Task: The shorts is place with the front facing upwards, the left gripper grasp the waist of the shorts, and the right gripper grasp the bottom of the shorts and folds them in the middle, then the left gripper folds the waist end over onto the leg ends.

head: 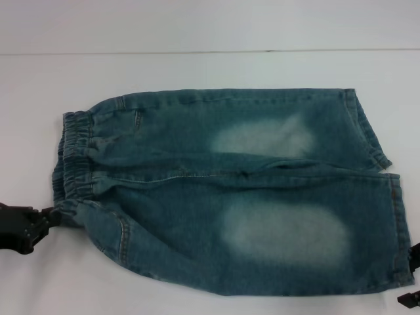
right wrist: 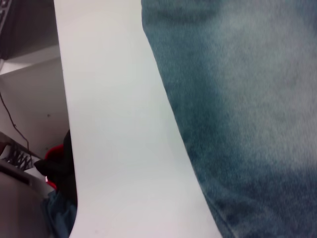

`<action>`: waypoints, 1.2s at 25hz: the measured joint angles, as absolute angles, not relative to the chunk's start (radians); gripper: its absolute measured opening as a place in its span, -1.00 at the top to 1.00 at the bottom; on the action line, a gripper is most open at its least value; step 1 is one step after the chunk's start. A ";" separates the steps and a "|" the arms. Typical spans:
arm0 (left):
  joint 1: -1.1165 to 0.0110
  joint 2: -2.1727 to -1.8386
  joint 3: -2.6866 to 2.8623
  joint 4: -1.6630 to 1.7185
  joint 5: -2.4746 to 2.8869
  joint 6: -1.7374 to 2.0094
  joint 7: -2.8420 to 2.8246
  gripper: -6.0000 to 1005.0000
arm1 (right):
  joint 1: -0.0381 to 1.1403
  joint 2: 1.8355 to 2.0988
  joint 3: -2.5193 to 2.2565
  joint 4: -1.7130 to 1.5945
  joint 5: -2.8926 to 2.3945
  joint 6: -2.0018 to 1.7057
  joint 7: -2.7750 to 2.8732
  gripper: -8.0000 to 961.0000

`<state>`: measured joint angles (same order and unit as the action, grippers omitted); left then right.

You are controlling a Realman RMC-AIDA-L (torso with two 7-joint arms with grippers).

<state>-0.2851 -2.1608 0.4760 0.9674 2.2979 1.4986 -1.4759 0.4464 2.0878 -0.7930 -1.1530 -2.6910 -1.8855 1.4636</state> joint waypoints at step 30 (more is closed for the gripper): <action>-0.164 -2.165 0.276 1.071 2.208 1.766 -1.419 0.87 | 0.300 2.091 -0.703 -1.240 -2.570 -1.983 1.267 0.90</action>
